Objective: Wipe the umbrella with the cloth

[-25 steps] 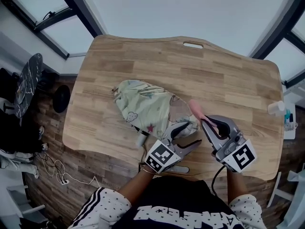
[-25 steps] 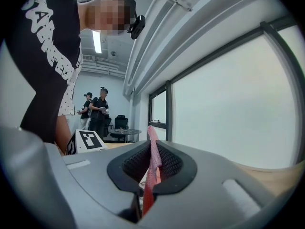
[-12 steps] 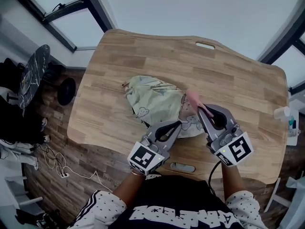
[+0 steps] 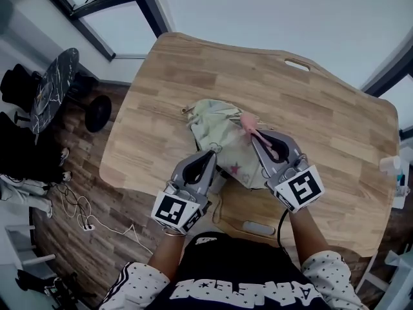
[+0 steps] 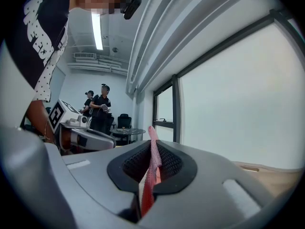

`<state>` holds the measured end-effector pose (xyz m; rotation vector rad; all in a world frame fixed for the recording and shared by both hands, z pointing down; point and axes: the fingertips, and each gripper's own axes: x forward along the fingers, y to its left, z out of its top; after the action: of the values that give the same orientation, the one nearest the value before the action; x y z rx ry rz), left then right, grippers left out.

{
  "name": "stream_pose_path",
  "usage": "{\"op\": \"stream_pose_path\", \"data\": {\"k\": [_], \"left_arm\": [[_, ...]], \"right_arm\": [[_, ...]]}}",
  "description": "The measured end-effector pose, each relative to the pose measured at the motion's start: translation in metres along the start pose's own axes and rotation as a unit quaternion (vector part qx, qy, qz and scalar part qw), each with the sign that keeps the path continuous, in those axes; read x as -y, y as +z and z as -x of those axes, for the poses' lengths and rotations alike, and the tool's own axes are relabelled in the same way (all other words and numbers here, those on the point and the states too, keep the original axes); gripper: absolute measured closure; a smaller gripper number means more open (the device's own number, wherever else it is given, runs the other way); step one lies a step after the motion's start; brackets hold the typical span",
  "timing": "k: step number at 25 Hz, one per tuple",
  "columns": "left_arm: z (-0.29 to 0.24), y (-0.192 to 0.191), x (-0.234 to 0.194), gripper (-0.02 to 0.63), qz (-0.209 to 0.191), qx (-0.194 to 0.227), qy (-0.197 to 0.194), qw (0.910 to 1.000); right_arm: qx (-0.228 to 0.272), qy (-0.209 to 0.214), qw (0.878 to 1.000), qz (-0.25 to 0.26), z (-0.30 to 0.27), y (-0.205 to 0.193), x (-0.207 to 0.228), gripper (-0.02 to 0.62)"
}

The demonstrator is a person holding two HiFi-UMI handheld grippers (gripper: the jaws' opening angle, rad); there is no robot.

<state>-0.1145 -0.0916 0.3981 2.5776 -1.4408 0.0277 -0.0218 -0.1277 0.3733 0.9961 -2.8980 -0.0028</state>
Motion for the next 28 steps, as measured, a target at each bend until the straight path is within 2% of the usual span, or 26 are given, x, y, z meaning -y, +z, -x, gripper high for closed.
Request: {"op": "stream_pose_path", "data": {"k": [7,9,10,15,20,22,25,28], "left_arm": [[0.010,-0.012,-0.022,0.599,0.010,-0.023,0.019,0.9995],[0.010,-0.018,-0.025,0.548,0.012,-0.033,0.017,0.9992],[0.010,-0.020,-0.026,0.543,0.013,-0.037,0.015,0.9991],[0.010,-0.024,-0.029,0.556,0.010,-0.036,0.014,0.9992],[0.008,-0.035,-0.032,0.568,0.017,-0.058,0.016,0.9980],[0.008,-0.041,-0.031,0.535,0.021,-0.070,0.016,0.9972],[0.010,-0.048,-0.031,0.520,0.037,-0.080,0.017,0.9959],[0.010,-0.052,-0.034,0.467,0.052,-0.089,0.019,0.9945]], "right_arm": [[-0.027,0.033,0.999,-0.004,-0.021,-0.022,-0.019,0.571],[-0.033,0.041,0.999,-0.007,-0.024,-0.027,-0.025,0.570],[-0.037,0.045,0.998,-0.008,-0.026,-0.030,-0.027,0.570],[-0.053,0.067,0.996,-0.016,-0.030,-0.042,-0.043,0.570],[-0.074,0.098,0.992,-0.016,-0.030,-0.055,-0.068,0.570],[-0.077,0.108,0.991,-0.030,-0.029,-0.058,-0.078,0.569],[-0.081,0.128,0.988,-0.043,-0.027,-0.061,-0.094,0.569],[-0.078,0.148,0.985,-0.043,-0.026,-0.063,-0.107,0.569]]}}
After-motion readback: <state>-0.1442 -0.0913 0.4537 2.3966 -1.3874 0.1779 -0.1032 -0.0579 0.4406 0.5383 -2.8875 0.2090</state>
